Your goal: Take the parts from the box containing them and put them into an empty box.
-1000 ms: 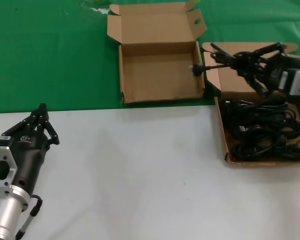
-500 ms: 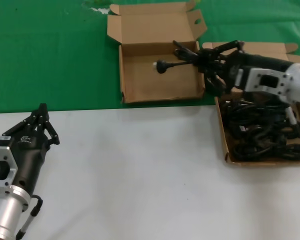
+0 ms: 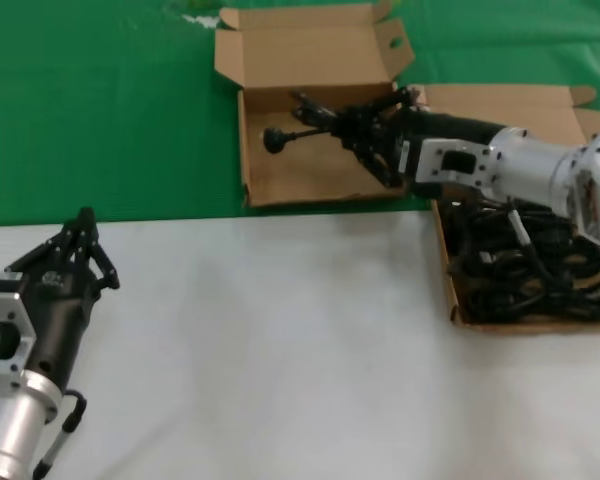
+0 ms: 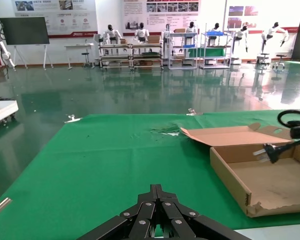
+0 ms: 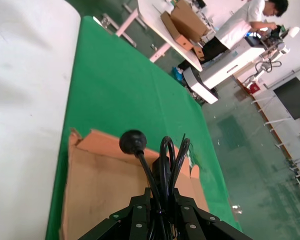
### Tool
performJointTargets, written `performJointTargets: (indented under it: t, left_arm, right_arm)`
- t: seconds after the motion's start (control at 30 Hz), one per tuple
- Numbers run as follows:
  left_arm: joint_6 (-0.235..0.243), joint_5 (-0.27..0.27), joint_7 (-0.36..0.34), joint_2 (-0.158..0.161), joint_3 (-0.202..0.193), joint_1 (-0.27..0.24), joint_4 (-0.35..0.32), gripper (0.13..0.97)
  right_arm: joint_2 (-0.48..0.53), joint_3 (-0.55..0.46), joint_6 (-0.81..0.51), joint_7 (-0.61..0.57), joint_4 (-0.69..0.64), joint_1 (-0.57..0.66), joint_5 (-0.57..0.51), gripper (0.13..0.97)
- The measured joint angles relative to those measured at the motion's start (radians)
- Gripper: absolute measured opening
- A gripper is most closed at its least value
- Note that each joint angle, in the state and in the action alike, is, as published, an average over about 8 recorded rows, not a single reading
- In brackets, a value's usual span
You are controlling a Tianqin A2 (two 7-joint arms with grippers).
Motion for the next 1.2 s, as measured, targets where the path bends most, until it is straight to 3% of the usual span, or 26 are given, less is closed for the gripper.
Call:
performJointTargets:
  t: [0.33, 0.5, 0.87, 1.2]
  left_arm:
    - [0.000, 0.000, 0.000, 0.000, 0.000, 0.000, 0.000, 0.139]
    - [0.000, 0.000, 0.000, 0.000, 0.000, 0.000, 0.000, 0.139]
    - [0.000, 0.000, 0.000, 0.000, 0.000, 0.000, 0.000, 0.139]
    - [0.000, 0.000, 0.000, 0.000, 0.000, 0.000, 0.000, 0.139]
  right_arm:
    - [-0.152, 0.105, 0.045, -0.330, -0.426, 0.161, 0.082, 0.210]
    - [-0.191, 0.150, 0.074, -0.447, -0.557, 0.210, 0.111, 0.210]
    - [-0.217, 0.189, 0.118, -0.532, -0.642, 0.236, 0.120, 0.219]
    - [-0.220, 0.217, 0.149, -0.575, -0.652, 0.237, 0.128, 0.304]
